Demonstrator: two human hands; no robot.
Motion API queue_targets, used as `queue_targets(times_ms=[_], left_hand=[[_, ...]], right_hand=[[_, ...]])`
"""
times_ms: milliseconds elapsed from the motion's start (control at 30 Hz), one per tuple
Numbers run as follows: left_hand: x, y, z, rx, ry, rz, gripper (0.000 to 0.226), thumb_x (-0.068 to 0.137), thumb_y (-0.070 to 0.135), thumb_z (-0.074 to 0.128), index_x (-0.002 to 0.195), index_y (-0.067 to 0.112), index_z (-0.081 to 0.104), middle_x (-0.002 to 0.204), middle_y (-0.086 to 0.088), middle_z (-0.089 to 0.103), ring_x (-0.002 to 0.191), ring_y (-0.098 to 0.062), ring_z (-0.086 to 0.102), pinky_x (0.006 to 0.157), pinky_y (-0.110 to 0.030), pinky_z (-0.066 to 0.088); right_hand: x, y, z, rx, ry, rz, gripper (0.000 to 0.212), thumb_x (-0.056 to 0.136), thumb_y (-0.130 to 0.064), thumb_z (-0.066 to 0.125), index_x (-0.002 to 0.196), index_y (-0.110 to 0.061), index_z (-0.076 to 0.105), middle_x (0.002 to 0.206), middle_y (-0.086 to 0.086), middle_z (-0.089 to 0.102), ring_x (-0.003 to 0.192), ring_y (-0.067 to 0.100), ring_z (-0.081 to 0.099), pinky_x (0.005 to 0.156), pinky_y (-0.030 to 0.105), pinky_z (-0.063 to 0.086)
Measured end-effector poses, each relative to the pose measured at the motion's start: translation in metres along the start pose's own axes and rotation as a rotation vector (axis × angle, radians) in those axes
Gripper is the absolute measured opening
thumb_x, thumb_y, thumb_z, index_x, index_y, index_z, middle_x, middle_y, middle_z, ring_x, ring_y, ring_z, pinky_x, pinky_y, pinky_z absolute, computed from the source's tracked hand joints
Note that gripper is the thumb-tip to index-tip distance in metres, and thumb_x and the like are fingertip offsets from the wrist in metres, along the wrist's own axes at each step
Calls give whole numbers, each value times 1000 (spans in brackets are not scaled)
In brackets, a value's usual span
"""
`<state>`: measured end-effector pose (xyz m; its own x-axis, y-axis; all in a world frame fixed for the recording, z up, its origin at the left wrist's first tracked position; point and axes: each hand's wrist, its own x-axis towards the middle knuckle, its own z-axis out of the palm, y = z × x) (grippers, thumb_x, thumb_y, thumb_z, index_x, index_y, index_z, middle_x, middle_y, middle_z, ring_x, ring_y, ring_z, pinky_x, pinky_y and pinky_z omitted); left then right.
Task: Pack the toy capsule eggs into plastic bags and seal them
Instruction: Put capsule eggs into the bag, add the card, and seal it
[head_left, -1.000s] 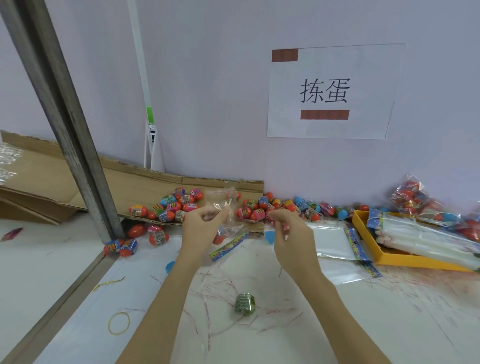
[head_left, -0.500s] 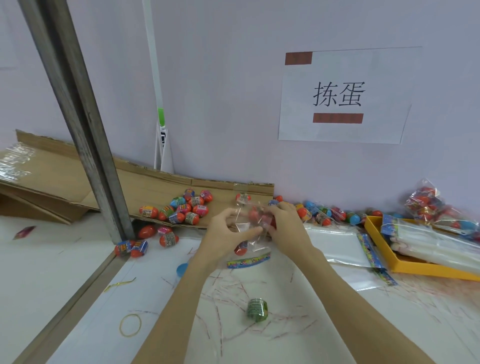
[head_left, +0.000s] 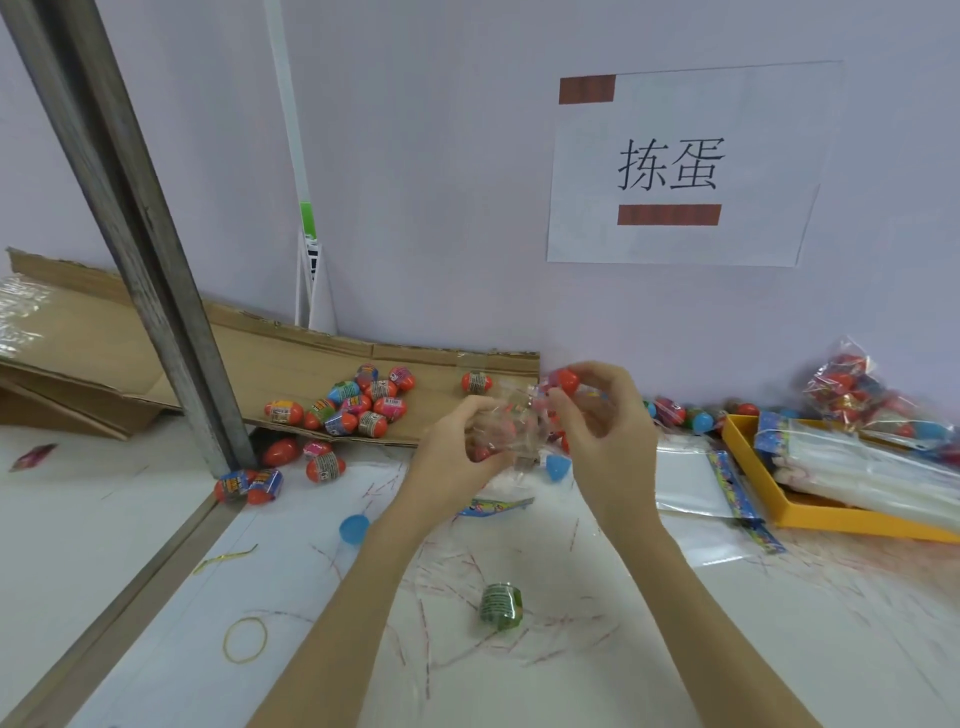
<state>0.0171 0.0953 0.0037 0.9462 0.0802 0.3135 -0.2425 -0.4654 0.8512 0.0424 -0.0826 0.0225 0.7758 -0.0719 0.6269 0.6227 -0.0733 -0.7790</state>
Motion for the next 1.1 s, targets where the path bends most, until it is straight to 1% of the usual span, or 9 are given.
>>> queue_targets(times_ms=[67,233,367,467,700,800,933,1033,1100], left_hand=[[-2,1,1,7,-20,57,50,86,18,84,126,41,63,103,20,74,96,-6,71,86,-32,60],[-3,1,5,-4,-8,132,50,88,16,82,123,47,63,107,24,74,103,2,70,88,-17,55],[-4,3,6,42,19,165,56,90,14,81,113,59,57,104,32,71,97,6,68,82,-6,49],[-3,2,6,80,20,191,57,92,11,79,112,59,56,103,35,70,97,6,67,82,-7,48],[-3,5,5,31,-10,178,39,98,15,73,135,25,67,104,27,74,103,8,68,86,-7,49],[-3,6,4,24,11,170,35,99,17,72,133,26,69,99,30,73,94,5,69,79,-10,51],[-3,7,2,24,77,140,30,95,37,75,125,42,68,91,22,71,80,-3,67,68,-17,54],[-3,4,0,121,172,48,24,86,66,71,96,44,71,74,8,68,64,-8,63,57,-20,52],[-2,4,0,92,130,-53,47,81,78,65,78,32,75,65,5,65,57,-7,58,55,-22,47]], right_hand=[[-1,4,2,-70,-116,-30,25,98,-10,70,113,-28,63,106,-10,72,93,14,74,75,30,60],[-2,13,1,-406,-251,-226,25,100,-6,64,122,-17,63,116,-8,61,101,13,65,87,13,47],[-3,8,2,-329,-283,-252,24,100,-7,65,122,-18,63,117,-6,61,101,1,62,84,7,44],[-3,6,2,-285,-311,-168,25,101,-8,62,123,-19,62,117,-6,60,100,13,65,78,19,52],[-1,12,-5,-507,-323,-103,27,102,-7,59,127,-16,61,123,0,55,102,16,57,86,20,47],[1,11,-9,-392,-334,-48,27,98,-12,69,123,-21,65,116,-7,60,91,5,61,81,10,48],[3,7,-10,-65,-306,164,21,94,-19,76,113,-25,70,96,-12,73,87,10,72,73,22,59],[4,5,-10,83,-298,265,18,95,-18,75,111,-24,71,95,-7,76,90,14,73,74,25,59],[5,4,-11,142,-280,303,19,95,-17,75,112,-24,73,98,-3,77,92,15,73,79,28,61]])
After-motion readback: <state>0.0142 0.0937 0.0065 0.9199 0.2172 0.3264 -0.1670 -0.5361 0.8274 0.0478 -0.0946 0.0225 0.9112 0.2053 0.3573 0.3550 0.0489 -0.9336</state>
